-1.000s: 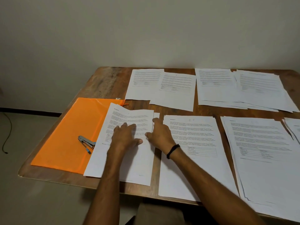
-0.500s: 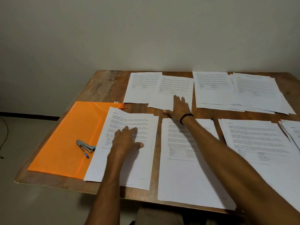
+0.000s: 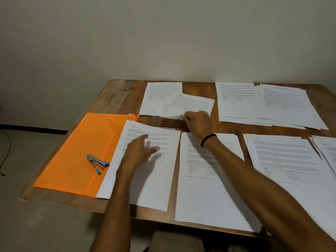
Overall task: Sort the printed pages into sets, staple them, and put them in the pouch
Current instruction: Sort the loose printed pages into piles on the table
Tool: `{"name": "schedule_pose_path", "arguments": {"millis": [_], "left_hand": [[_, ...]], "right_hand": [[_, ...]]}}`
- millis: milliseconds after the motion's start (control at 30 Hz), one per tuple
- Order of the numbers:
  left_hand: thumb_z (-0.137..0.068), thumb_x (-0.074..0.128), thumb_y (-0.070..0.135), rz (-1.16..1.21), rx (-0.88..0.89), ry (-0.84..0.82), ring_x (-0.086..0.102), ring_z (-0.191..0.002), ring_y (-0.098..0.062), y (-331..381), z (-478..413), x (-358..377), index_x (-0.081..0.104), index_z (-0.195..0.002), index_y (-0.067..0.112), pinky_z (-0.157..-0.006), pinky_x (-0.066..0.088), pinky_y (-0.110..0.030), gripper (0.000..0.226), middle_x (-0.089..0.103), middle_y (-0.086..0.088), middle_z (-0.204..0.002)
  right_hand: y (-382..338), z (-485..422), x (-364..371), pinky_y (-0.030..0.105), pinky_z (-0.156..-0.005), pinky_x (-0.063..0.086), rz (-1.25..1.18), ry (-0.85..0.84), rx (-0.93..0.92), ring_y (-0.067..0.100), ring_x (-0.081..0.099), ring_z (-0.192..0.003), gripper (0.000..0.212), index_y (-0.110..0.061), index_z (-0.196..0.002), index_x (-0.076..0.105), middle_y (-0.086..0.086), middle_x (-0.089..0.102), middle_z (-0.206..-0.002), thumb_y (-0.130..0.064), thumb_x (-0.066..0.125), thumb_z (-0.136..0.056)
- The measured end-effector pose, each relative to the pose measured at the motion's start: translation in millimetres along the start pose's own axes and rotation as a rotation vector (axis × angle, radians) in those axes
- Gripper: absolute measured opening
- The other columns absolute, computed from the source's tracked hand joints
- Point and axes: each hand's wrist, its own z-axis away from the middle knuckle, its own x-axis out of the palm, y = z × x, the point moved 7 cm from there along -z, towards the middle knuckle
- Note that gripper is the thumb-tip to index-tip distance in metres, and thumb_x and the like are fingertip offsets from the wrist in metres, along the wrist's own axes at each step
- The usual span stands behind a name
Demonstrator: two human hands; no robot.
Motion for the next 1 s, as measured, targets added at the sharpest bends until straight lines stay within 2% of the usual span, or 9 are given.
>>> {"name": "schedule_pose_path", "arguments": {"millis": [133, 233, 300, 400, 467, 633, 767, 900, 1000], "left_hand": [[-0.086, 0.069, 0.056, 0.892, -0.19, 0.053, 0.07, -0.105, -0.029, -8.1, 11.2, -37.2, 0.058, -0.128, 0.022, -0.089, 0.058, -0.046, 0.056, 0.067, -0.016, -0.125], [-0.083, 0.062, 0.071, 1.135, -0.3, 0.042, 0.067, -0.092, -0.029, -24.0, 13.1, -67.1, 0.057, -0.128, 0.017, -0.072, 0.057, -0.044, 0.071, 0.069, -0.011, -0.104], [-0.085, 0.067, 0.06, 0.958, -0.31, 0.031, 0.068, -0.094, -0.029, -35.1, 14.3, -81.5, 0.055, -0.13, 0.022, -0.074, 0.055, -0.043, 0.06, 0.07, -0.01, -0.11], [-0.083, 0.081, 0.018, 0.523, -0.316, 0.073, 0.066, -0.102, -0.032, -55.5, 13.5, -88.1, 0.044, -0.146, 0.019, -0.085, 0.056, -0.048, 0.073, 0.066, -0.015, -0.12], [-0.083, 0.078, 0.004, 0.308, -0.293, 0.088, 0.066, -0.098, -0.032, -61.9, 16.8, -85.2, 0.049, -0.144, 0.016, -0.086, 0.057, -0.048, 0.068, 0.065, -0.017, -0.118], [-0.085, 0.069, 0.001, 0.118, -0.266, 0.098, 0.065, -0.093, -0.031, -73.4, 20.0, -83.4, 0.056, -0.138, 0.016, -0.073, 0.055, -0.037, 0.057, 0.066, -0.012, -0.112], [-0.084, 0.071, 0.01, -0.033, -0.281, 0.146, 0.065, -0.098, -0.032, -75.3, 16.9, -91.2, 0.056, -0.137, 0.017, -0.084, 0.056, -0.042, 0.055, 0.068, -0.013, -0.119], [-0.09, 0.073, 0.025, -0.167, -0.258, 0.211, 0.061, -0.117, -0.033, -61.1, 16.0, -89.8, 0.056, -0.138, 0.011, -0.096, 0.049, -0.039, 0.054, 0.063, -0.015, -0.132], [-0.092, 0.07, 0.023, -0.161, -0.147, 0.292, 0.059, -0.121, -0.032, -41.6, 11.7, -82.3, 0.057, -0.137, 0.008, -0.097, 0.046, -0.038, 0.049, 0.062, -0.016, -0.133]], "right_hand": [[-59.2, 21.8, -41.9, 0.026, -0.065, 0.042, -0.137, 0.046, -0.157, 0.016, 0.059, -0.054, 0.037, -0.019, -0.071, 0.07, -0.003, 0.067, -0.061, -0.043, 0.06, -0.097], [-109.1, 67.0, -46.8, 0.024, -0.057, 0.032, -0.206, -0.133, -0.235, 0.016, 0.061, -0.055, 0.034, -0.019, -0.073, 0.069, -0.003, 0.066, -0.061, -0.041, 0.059, -0.097], [-134.9, 98.7, -33.1, 0.028, -0.055, 0.038, -0.199, -0.282, -0.282, 0.018, 0.06, -0.057, 0.039, -0.016, -0.07, 0.065, -0.001, 0.065, -0.061, -0.044, 0.058, -0.096], [-158.6, 128.5, -11.1, 0.033, -0.06, 0.048, -0.244, -0.43, -0.323, 0.014, 0.056, -0.056, 0.043, -0.017, -0.069, 0.066, -0.003, 0.062, -0.062, -0.051, 0.058, -0.095], [-164.7, 134.3, -1.8, 0.035, -0.065, 0.052, -0.255, -0.467, -0.312, 0.013, 0.058, -0.061, 0.041, -0.017, -0.075, 0.07, -0.003, 0.066, -0.069, -0.052, 0.059, -0.095], [-158.8, 119.4, 9.2, 0.037, -0.08, 0.051, -0.085, -0.343, -0.309, 0.025, 0.066, -0.086, 0.041, -0.011, -0.104, 0.072, 0.007, 0.073, -0.096, -0.05, 0.062, -0.093], [-140.0, 124.3, 36.9, 0.049, -0.108, 0.031, 0.012, -0.504, -0.228, 0.033, 0.049, -0.122, 0.051, -0.014, -0.127, 0.059, 0.011, 0.06, -0.127, -0.053, 0.057, -0.094], [-134.4, 125.9, 42.5, 0.055, -0.117, 0.019, 0.012, -0.546, -0.214, 0.031, 0.051, -0.123, 0.046, -0.016, -0.121, 0.062, 0.008, 0.062, -0.125, -0.054, 0.056, -0.095], [-128.5, 100.6, 29.8, 0.052, -0.115, 0.025, -0.059, -0.51, -0.168, 0.025, 0.062, -0.112, 0.041, -0.019, -0.113, 0.066, 0.002, 0.071, -0.111, -0.054, 0.057, -0.094]]}}
